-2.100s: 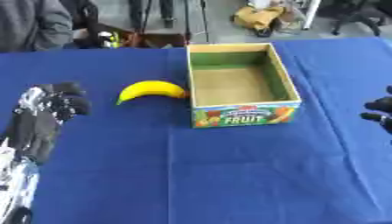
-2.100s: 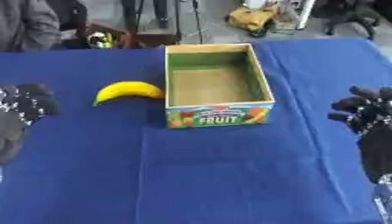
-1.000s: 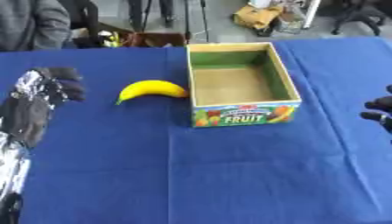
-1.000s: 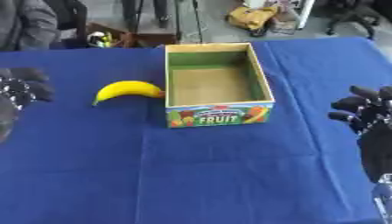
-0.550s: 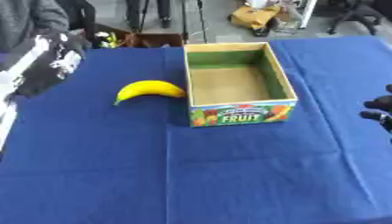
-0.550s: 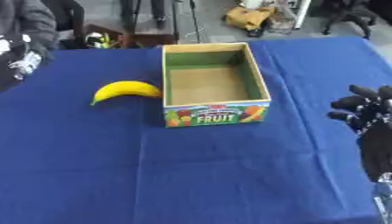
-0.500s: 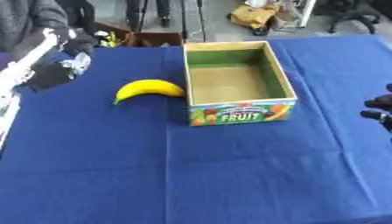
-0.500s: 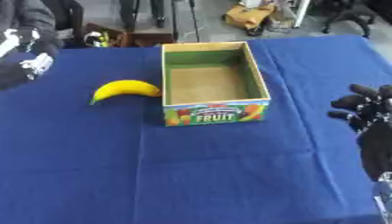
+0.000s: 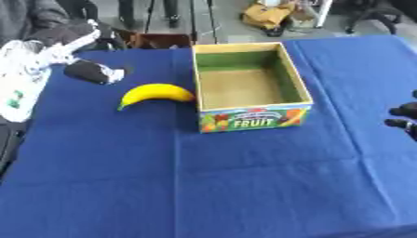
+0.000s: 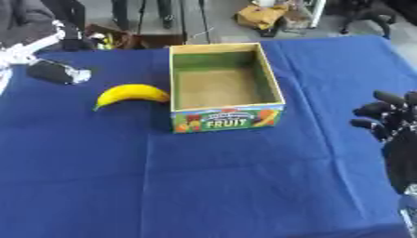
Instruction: Pick up objects on the table and place them in the box.
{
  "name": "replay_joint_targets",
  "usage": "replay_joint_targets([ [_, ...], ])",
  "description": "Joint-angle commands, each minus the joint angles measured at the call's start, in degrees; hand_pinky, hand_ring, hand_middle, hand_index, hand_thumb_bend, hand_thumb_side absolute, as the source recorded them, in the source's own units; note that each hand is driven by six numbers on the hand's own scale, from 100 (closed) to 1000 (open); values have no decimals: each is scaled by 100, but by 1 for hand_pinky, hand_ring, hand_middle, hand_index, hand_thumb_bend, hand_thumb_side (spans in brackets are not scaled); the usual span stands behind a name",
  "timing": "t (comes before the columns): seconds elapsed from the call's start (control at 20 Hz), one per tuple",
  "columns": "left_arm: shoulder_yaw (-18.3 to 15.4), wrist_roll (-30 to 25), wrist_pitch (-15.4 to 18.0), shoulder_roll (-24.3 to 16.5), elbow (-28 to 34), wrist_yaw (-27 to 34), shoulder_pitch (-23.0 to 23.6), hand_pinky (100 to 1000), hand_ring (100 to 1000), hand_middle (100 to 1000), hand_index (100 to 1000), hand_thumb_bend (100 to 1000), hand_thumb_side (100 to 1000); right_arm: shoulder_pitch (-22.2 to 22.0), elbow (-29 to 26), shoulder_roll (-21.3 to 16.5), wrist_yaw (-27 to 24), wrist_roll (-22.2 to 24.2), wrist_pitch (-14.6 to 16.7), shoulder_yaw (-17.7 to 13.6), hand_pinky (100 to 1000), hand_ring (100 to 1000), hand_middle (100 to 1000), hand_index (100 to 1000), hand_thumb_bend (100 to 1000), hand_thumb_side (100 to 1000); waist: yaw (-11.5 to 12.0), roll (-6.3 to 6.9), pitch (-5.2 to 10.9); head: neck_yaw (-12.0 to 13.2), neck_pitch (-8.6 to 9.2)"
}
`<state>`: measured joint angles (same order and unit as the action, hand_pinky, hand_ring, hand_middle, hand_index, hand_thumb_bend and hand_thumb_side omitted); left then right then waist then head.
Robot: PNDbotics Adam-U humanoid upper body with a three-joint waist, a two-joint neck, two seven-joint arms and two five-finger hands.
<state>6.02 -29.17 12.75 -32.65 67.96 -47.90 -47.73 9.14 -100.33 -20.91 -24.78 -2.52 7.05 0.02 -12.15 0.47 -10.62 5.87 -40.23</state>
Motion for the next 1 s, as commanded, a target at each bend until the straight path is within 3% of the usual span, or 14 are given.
replay_joint_targets([
  [0.05,-26,7,175,84,-552,-336,-315,663,574,587,735,557,521,64,-67,-68,-14,37,1,-2,639,665,565,754,100,879,-32,-6,90,29,-37],
  [0.4,-206,193,266,553,-1458,-831,-704,638,533,542,713,582,537,85,-54,-43,-23,90,-21,50,639,665,564,754,100,879,-152,-15,76,106,-42],
  [1.0,-310,318,282,807,-2122,-1346,-907,628,528,536,712,627,570,108,-32,-20,-33,143,-41,85,639,665,564,754,100,880,-295,-9,61,159,-40],
])
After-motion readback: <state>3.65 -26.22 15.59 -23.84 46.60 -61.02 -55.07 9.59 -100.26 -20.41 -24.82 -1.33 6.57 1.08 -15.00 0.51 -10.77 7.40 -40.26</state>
